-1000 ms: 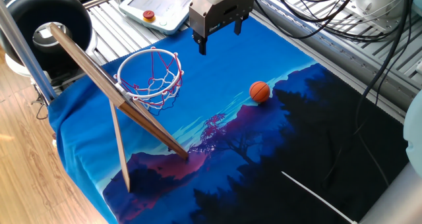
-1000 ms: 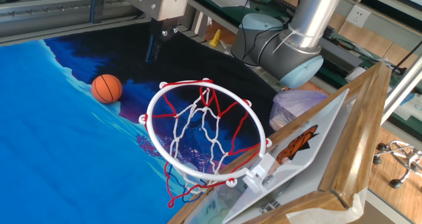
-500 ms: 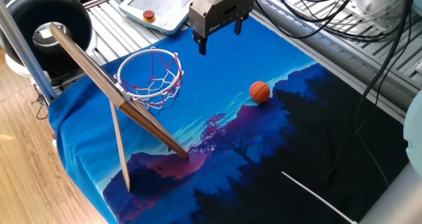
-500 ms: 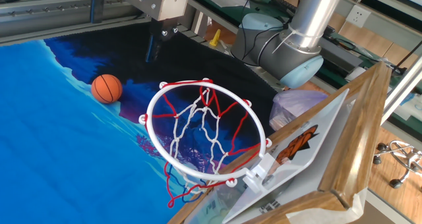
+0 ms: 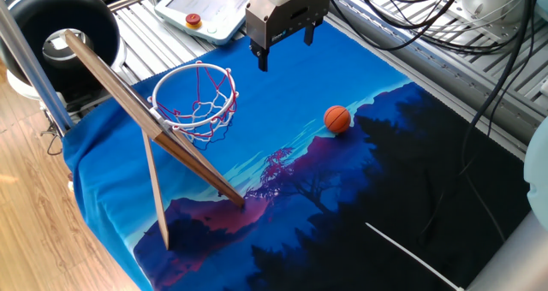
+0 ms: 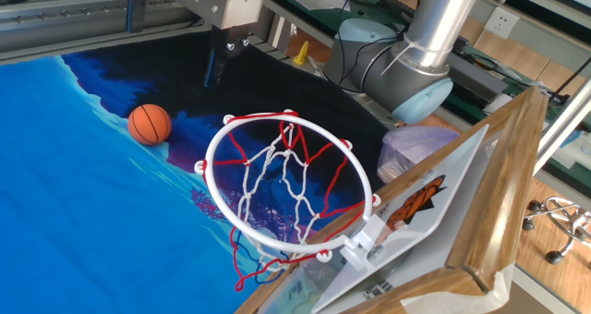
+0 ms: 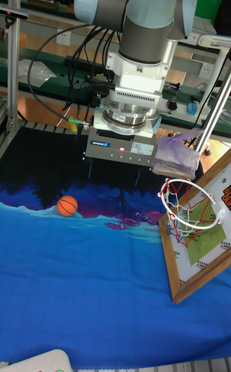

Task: Grab a basketball, release it and shoot it into the basket

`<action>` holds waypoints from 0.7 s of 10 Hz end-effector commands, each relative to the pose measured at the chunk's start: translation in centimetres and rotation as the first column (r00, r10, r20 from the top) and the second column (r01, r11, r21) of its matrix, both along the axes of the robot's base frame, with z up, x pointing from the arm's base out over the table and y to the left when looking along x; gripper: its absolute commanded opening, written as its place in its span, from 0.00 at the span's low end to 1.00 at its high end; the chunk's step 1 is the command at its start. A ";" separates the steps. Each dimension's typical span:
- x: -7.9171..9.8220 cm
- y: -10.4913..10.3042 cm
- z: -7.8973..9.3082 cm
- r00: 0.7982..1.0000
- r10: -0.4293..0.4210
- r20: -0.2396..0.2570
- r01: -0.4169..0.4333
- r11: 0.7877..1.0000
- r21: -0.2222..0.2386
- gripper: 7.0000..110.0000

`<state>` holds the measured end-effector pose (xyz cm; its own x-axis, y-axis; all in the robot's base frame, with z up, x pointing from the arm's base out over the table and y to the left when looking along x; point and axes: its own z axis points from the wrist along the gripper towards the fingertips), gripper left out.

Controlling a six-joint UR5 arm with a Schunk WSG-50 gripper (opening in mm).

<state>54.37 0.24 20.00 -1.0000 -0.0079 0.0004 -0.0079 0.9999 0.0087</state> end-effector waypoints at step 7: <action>-3.9 0.6 0.2 0.987 0.036 -0.155 -0.034 0.999 0.018 0.00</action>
